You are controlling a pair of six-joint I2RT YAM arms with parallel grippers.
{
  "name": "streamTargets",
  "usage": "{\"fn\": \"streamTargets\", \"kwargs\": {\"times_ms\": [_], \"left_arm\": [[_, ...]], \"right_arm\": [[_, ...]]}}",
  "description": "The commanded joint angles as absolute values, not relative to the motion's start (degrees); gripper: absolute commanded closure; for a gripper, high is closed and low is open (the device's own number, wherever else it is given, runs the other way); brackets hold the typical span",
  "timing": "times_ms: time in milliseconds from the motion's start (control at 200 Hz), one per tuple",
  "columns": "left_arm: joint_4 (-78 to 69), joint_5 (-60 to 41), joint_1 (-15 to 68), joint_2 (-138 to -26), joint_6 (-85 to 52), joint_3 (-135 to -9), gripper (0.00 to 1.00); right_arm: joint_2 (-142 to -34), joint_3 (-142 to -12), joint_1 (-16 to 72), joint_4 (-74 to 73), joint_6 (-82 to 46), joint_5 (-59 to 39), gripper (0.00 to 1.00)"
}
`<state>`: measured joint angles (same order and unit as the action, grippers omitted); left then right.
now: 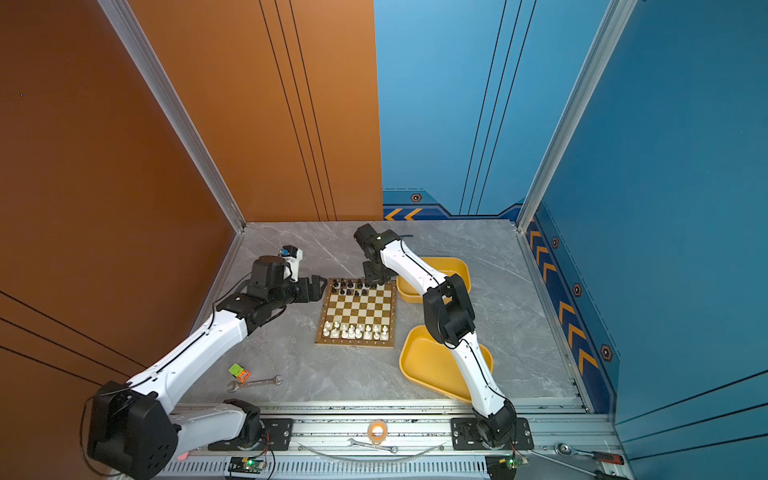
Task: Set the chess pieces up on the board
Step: 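Lower the black piece onto the farthest-rank corner square and open the right gripper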
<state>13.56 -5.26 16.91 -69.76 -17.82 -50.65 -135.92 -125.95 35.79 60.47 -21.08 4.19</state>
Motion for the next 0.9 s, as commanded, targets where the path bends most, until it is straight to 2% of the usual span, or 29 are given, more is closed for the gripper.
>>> {"fn": "streamTargets", "kwargs": {"times_ms": [0,896], "left_arm": [[14.07,-6.75,16.34,-70.29,-17.23,-50.79,0.07],[14.11,-6.49,15.92,-71.80,-17.22,-52.19,0.07]], "right_arm": [[-137.32,-124.92,35.81,60.56,-22.24,3.27,0.96],[-139.12,-126.29,34.70,59.77,-22.30,1.58,0.95]]}}
